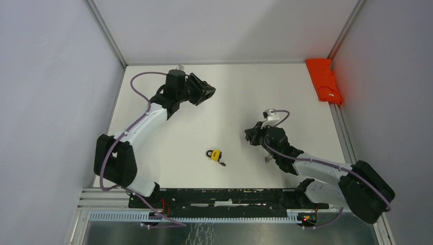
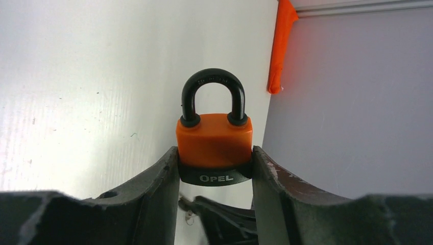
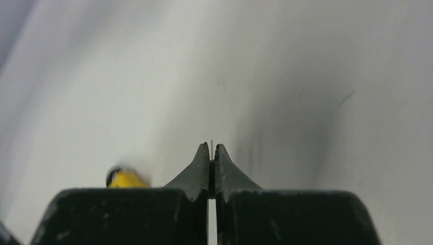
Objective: Unlock with the key
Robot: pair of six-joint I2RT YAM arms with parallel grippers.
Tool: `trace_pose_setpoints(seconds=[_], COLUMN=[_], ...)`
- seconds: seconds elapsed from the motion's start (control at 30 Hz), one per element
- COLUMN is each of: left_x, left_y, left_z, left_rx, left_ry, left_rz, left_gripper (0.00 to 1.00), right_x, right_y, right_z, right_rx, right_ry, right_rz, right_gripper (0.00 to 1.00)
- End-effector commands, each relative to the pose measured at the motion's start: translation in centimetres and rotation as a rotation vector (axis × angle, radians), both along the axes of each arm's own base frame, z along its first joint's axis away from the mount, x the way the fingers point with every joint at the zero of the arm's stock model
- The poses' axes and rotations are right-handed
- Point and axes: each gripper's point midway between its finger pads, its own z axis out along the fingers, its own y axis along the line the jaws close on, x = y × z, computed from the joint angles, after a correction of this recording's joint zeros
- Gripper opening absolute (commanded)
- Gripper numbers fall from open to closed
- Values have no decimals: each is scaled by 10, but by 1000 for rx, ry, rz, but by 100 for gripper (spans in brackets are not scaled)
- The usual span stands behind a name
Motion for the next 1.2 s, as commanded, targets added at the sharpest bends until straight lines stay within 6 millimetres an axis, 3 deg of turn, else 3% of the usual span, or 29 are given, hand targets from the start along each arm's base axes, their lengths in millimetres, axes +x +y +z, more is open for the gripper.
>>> trace_pose_setpoints(seconds=[0.0, 0.1, 0.2, 0.4, 0.6, 0.77, 0.87, 1.03, 1.17], left_x=[-1, -5, -7, -11, -10, -10, -10, -9, -9], left_y=[18, 17, 17, 20, 21, 20, 20, 21, 23], left_z=[43, 43, 38, 37, 36, 34, 35, 36, 37], left_rx=[88, 80, 76, 81, 86, 85, 87, 91, 96], left_ry=[-166, -169, -161, -168, -173, -171, -175, -181, -187], left_rz=[23, 6, -1, -9, -12, -21, -21, -22, -19], left_gripper=[2, 2, 2, 2, 2, 2, 2, 2, 2], right_x=[-37, -53, -57, -47, -39, -31, -28, -16, -20], right_y=[18, 25, 28, -6, -19, -30, -34, -33, -17], right_z=[-60, -77, -86, -106, -107, -98, -90, -59, -43], right_rx=[-60, -10, -8, -191, -324, -418, -476, -555, -616], right_ry=[289, 356, 391, 412, 422, 396, 380, 283, 231], right_rz=[160, 217, 236, 103, 81, 63, 70, 101, 205], right_gripper=[0, 0, 0, 1, 25, 41, 43, 43, 40])
